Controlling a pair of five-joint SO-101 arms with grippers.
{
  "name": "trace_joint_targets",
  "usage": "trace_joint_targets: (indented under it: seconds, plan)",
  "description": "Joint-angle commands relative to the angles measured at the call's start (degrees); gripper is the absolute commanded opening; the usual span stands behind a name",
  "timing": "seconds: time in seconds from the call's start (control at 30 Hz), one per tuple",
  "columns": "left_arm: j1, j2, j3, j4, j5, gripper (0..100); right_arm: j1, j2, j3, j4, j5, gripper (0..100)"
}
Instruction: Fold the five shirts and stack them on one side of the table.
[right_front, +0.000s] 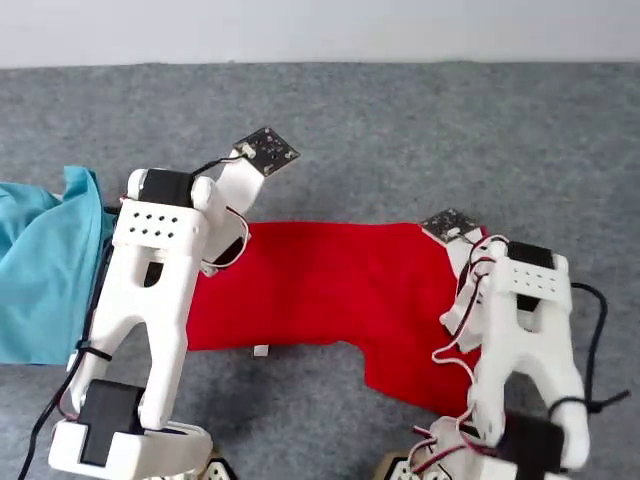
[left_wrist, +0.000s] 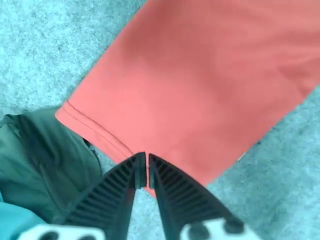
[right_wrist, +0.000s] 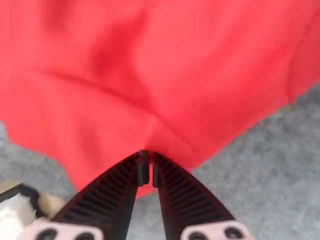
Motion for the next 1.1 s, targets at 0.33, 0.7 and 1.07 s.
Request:
trace_joint_targets:
  seconds: [0.33, 0.7, 1.07]
  plan:
    - [0.18, -2.64, -0.57, 0.97, 0.44, 2, 9.1, 7.43, -2.37, -12.79, -0.35, 2.4]
    - [0.26, -2.64, -0.57, 0.97, 0.44, 2, 4.62, 0.57, -16.88, 10.95, -0.79, 2.4]
    - [-3.6, -2.64, -0.57, 0.44, 5.36, 2, -18.15, -11.82, -16.53, 30.11, -8.44, 2.4]
